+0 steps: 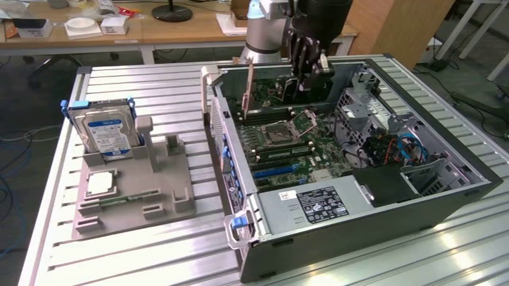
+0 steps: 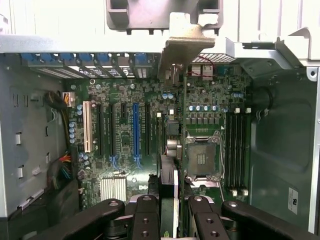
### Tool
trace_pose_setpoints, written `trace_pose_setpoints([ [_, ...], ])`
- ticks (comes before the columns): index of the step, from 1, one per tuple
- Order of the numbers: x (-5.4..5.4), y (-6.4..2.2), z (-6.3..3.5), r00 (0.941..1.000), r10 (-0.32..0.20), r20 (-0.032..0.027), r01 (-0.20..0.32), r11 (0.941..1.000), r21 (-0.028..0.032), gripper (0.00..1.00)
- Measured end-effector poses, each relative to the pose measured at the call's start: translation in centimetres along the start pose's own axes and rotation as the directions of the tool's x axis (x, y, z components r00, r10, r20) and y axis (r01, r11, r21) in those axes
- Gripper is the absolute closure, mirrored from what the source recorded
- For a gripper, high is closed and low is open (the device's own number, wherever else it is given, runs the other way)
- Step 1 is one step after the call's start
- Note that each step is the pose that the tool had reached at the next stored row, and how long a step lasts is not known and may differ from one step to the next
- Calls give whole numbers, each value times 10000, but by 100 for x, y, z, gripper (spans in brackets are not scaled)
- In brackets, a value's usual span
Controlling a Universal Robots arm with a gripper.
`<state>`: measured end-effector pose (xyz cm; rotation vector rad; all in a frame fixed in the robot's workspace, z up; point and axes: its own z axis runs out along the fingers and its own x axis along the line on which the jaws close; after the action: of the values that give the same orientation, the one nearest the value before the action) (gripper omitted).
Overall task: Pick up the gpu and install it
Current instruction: 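Insert the gpu into the slot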
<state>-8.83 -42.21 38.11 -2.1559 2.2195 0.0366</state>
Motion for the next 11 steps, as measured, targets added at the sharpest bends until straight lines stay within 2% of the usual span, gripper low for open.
trace_pose_setpoints([
  [11,56,0,85,9998,-222,0,222,9998,-12,73],
])
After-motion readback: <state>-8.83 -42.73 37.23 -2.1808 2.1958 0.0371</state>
